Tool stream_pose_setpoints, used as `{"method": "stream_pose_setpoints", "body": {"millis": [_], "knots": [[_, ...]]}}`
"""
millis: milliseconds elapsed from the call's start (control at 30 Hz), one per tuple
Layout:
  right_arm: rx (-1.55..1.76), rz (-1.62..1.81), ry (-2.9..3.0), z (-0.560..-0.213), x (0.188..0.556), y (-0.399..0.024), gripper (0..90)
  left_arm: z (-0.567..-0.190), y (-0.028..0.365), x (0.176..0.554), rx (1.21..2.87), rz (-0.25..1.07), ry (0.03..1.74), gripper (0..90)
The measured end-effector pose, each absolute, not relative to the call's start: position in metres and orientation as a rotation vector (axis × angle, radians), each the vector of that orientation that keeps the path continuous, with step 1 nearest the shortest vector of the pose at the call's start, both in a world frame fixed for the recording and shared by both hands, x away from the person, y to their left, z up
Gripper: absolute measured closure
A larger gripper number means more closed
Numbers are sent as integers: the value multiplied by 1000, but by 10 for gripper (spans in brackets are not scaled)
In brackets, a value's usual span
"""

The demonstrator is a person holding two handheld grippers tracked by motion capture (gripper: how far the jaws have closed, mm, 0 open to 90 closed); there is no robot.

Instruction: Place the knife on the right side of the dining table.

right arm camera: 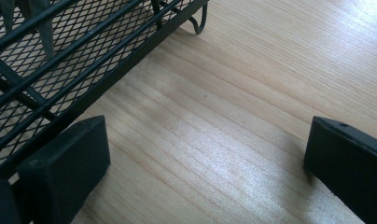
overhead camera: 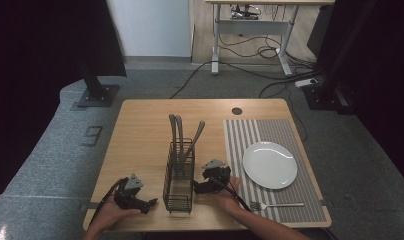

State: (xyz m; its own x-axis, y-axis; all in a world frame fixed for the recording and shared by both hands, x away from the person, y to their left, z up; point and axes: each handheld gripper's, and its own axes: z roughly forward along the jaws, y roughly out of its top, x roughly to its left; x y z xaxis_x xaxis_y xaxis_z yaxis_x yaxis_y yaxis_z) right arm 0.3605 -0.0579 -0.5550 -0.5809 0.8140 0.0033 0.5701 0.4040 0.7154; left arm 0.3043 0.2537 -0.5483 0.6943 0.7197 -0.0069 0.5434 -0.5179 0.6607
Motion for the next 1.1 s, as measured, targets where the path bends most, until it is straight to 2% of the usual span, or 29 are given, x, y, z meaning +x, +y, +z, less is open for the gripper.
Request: {"method": "stream_pose_setpoints", "body": {"millis": [200, 333, 467, 1100], "knots": [[1192, 984, 2320, -555, 360, -58, 9, -548, 254, 304, 2256, 354, 961, 0], [1209, 1001, 2286, -554, 358, -59, 86, -548, 254, 304, 2257, 353, 959, 0], [1241, 1027, 2273, -552, 358, -62, 97, -548, 254, 303, 2258, 353, 957, 0], [1209, 1272, 2197, -500, 349, -82, 136, -548, 254, 303, 2260, 349, 954, 0]]}}
